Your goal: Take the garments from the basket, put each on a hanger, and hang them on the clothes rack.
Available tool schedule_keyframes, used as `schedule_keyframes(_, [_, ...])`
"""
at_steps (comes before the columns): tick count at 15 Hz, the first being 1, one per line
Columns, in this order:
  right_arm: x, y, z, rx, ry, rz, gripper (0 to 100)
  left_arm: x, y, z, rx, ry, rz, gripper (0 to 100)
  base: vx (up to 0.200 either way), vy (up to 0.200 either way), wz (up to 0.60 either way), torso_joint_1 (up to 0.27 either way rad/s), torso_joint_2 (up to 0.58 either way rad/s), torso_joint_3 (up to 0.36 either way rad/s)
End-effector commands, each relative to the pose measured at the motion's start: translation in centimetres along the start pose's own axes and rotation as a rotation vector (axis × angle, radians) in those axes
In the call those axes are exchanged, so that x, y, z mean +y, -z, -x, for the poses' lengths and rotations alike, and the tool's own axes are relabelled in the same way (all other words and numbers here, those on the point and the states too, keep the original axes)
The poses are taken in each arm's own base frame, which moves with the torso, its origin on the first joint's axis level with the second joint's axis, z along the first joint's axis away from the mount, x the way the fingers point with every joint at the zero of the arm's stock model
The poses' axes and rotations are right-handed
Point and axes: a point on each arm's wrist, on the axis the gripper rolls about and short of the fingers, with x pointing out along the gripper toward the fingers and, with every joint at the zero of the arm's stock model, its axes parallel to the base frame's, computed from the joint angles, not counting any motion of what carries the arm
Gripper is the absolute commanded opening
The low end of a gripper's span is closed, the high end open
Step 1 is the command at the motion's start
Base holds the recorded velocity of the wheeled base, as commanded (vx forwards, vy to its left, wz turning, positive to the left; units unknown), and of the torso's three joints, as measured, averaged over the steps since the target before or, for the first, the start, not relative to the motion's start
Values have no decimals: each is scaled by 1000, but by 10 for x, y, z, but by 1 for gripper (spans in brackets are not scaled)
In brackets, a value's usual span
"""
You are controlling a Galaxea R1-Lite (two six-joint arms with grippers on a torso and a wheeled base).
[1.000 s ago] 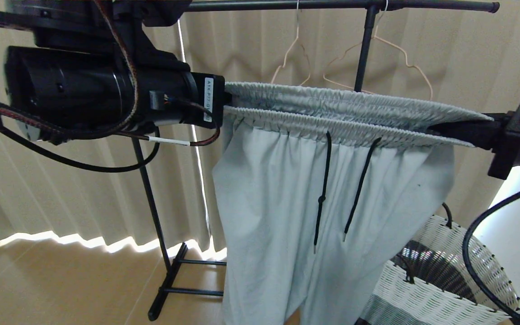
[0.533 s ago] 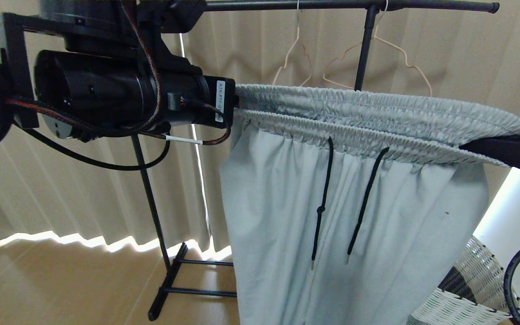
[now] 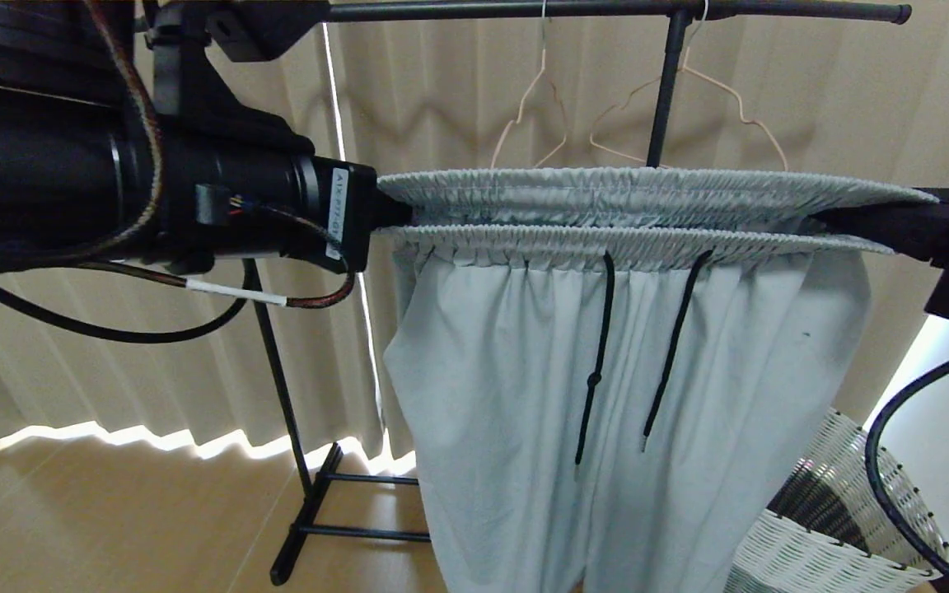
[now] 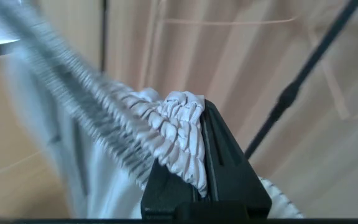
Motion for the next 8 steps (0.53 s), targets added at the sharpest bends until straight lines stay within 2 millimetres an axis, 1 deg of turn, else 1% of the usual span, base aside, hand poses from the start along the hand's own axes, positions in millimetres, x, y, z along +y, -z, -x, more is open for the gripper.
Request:
schedule_keyframes(1, [-8, 4, -19, 19, 15, -15, 0, -1, -3, 33, -43, 71, -3, 0, 0, 0, 0, 0, 0, 0])
schedule_keyframes(3, [-12, -2, -26, 2, 15, -26, 0, -4, 0, 46, -57, 109, -21, 0, 0, 0, 0, 0, 0, 0])
schedule_keyframes(4, [-15, -9, -35, -15, 10, -47, 0, -9, 6, 58, -62, 135, -48, 0, 0, 0, 0, 0, 0, 0])
schedule_keyframes(6, [-18, -13, -48, -20, 0, -80, 0, -16, 13, 66, -59, 170, -64, 0, 0, 0, 0, 0, 0, 0])
schedule_keyframes(7, [-15, -16, -58, -25, -27, -83, 0, -22, 15, 72, -66, 202, -74, 0, 0, 0, 0, 0, 0, 0])
schedule_keyframes(8, [-13, -17, -66, -23, -43, -87, 0, -26, 17, 74, -65, 224, -78, 0, 0, 0, 0, 0, 0, 0])
